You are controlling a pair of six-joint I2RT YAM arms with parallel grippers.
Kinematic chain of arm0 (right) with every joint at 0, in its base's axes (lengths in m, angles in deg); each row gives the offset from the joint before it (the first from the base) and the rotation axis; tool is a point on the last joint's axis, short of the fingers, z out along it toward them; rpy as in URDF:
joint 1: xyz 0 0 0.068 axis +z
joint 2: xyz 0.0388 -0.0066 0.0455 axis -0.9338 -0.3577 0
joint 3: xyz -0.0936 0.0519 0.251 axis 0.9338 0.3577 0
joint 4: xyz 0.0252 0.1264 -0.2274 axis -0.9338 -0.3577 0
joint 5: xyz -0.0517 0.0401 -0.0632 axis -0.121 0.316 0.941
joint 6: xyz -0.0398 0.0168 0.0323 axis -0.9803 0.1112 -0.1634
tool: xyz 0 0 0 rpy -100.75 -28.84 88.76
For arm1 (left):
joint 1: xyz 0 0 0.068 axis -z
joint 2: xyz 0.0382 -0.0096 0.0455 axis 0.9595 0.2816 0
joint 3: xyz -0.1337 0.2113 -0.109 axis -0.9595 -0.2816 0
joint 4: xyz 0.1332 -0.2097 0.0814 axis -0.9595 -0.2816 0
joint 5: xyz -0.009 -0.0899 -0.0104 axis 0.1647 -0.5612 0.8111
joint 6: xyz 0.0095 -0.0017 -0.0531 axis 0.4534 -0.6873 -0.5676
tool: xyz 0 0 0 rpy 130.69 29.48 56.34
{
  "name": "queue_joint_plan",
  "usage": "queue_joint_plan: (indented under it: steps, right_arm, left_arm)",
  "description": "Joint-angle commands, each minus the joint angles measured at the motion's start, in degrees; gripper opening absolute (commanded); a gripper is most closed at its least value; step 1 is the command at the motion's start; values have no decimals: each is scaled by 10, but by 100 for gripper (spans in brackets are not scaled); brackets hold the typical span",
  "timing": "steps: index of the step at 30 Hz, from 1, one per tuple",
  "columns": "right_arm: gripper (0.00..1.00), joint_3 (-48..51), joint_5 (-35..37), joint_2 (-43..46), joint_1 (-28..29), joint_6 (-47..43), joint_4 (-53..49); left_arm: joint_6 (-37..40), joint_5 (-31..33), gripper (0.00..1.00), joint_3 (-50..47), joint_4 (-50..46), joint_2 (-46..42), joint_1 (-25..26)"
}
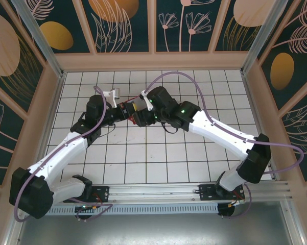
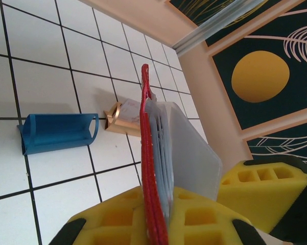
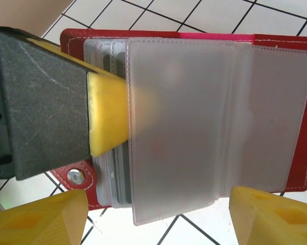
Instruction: Take the credit cards out of the card holder
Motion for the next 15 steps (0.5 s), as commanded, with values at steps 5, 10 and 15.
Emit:
queue_joint_plan:
  steps: [5,10,15]
  right_arm:
    - [74,-21,97,-16,4,2,-26]
    - [74,-5,164,3,-8,14,-42]
    - [73,12,241,39,-34,22,-77]
  left_arm:
    - [2,-20,0,25,3,-6,-3]
    - [22,-38,0,24,0,-14,-3]
    - [48,-58,0,32,-16,-24,-3]
